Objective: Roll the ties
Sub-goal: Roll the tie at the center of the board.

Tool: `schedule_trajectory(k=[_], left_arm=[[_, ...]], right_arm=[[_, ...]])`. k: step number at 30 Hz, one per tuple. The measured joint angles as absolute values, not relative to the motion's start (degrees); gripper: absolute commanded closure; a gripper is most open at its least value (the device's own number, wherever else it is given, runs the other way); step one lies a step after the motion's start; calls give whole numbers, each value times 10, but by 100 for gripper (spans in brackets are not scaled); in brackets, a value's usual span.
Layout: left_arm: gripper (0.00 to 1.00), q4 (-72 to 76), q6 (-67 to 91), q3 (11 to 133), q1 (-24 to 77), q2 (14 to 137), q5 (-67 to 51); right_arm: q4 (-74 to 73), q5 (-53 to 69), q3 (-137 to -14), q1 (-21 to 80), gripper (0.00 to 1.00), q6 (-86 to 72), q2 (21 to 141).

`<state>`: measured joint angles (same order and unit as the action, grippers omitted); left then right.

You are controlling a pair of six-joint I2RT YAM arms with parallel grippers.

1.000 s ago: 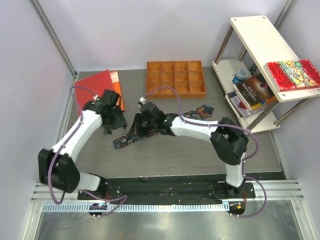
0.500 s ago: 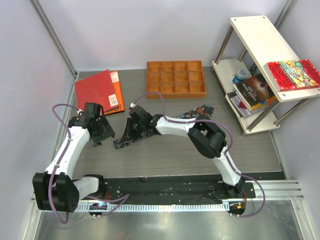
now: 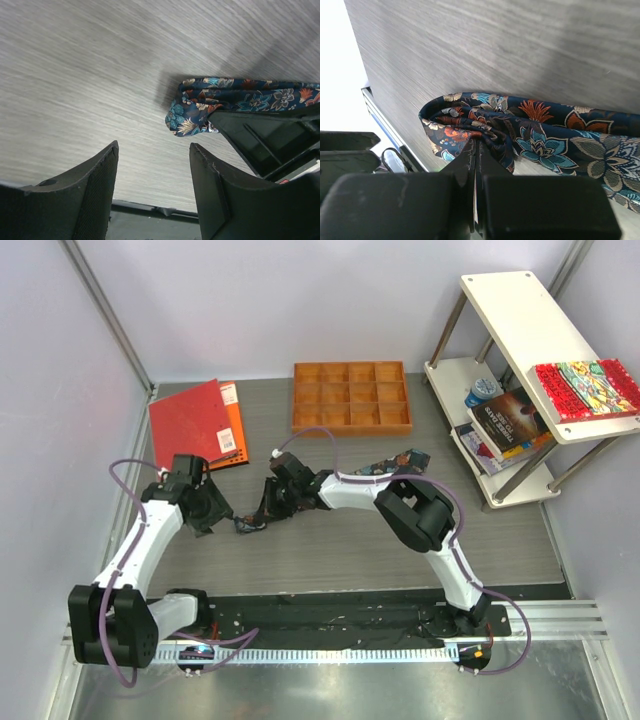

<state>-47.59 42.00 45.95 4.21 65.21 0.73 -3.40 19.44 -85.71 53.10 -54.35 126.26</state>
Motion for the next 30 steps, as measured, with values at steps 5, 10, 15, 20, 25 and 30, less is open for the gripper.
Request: schedule_trajectory(k=[5,10,15,20,25,30], left_arm=[[43,-443,433,430,44,640,-5],[43,-421,446,407,53,630,-5],[44,-398,457,380,55,601,-5],[44,-374,465,355,55,560,-6],[45,-354,470,335,55,526,-6],[46,-344,476,333,55,522,-6]], right_arm=[[-25,200,-855,527,99,-541,1263],[-20,205,-855,526,99,-538,1263],[-19,211,-855,522,99,-537,1263],[-21,216,-855,520,99,-536,1263],[-29,218,-858,519,99,-528,1263],[-48,218,-867,519,92,-524,1262]])
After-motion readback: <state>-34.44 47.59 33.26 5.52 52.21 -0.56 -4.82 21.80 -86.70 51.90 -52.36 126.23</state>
